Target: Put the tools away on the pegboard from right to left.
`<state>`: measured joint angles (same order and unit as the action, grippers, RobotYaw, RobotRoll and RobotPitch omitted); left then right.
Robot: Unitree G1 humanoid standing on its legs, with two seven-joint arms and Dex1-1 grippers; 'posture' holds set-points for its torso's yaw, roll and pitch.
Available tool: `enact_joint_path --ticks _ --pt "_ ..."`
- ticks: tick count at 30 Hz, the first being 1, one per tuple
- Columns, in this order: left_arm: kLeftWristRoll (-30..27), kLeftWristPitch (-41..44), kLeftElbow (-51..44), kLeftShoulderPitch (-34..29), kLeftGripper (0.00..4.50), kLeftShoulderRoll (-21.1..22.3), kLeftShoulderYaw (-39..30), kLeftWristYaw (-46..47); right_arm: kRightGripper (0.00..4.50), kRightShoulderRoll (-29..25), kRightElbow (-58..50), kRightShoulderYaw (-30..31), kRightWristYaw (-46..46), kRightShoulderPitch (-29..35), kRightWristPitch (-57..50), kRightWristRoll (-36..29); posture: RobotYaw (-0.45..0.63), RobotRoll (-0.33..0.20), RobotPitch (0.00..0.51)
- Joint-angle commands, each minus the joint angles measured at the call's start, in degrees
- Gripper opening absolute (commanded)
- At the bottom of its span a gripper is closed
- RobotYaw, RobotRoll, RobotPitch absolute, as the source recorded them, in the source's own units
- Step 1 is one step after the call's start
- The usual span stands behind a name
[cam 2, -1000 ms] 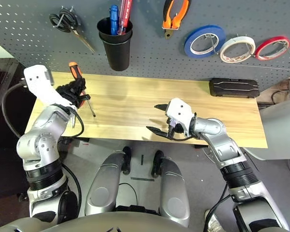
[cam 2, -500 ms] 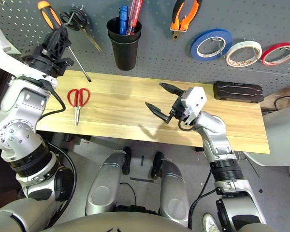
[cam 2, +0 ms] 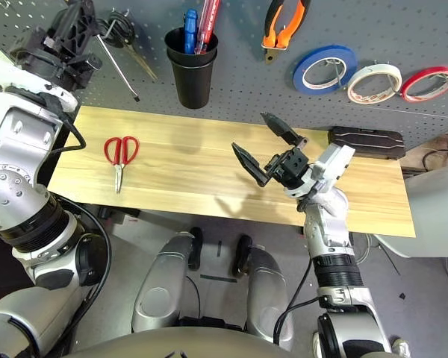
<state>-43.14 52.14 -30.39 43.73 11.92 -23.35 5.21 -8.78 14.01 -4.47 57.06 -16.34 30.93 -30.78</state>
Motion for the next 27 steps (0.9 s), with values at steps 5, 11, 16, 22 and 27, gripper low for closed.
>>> enact_joint_path --ticks 5,11,16,22,27 --pt "-0.8 -2.6 1.2 2.8 0.72 -0.2 2.4 0.3 4.5 2.0 7.7 -3.1 3.0 -1.6 6.0 -1.6 0.23 0.0 0.26" --pt "0.2 -6.0 5.1 8.2 0.72 -1.6 4.3 0.5 4.5 2.8 8.2 -3.1 1.9 -3.4 7.0 -0.9 0.23 0.0 0.262" --pt "1.6 -9.8 9.2 11.1 0.72 -3.1 6.2 -0.2 4.5 3.0 8.6 -3.0 1.4 -3.9 7.4 -0.6 0.21 0.0 0.261" --pt "4.1 -15.2 15.6 13.0 0.72 -4.7 8.6 -2.3 4.5 3.3 8.5 -2.8 0.0 -3.8 8.0 0.5 0.2 0.0 0.259" --pt "5.9 -20.0 21.8 15.8 0.72 -6.0 8.6 -2.8 4.5 3.5 7.8 -2.5 -1.5 -3.3 8.5 1.4 0.18 0.0 0.257"
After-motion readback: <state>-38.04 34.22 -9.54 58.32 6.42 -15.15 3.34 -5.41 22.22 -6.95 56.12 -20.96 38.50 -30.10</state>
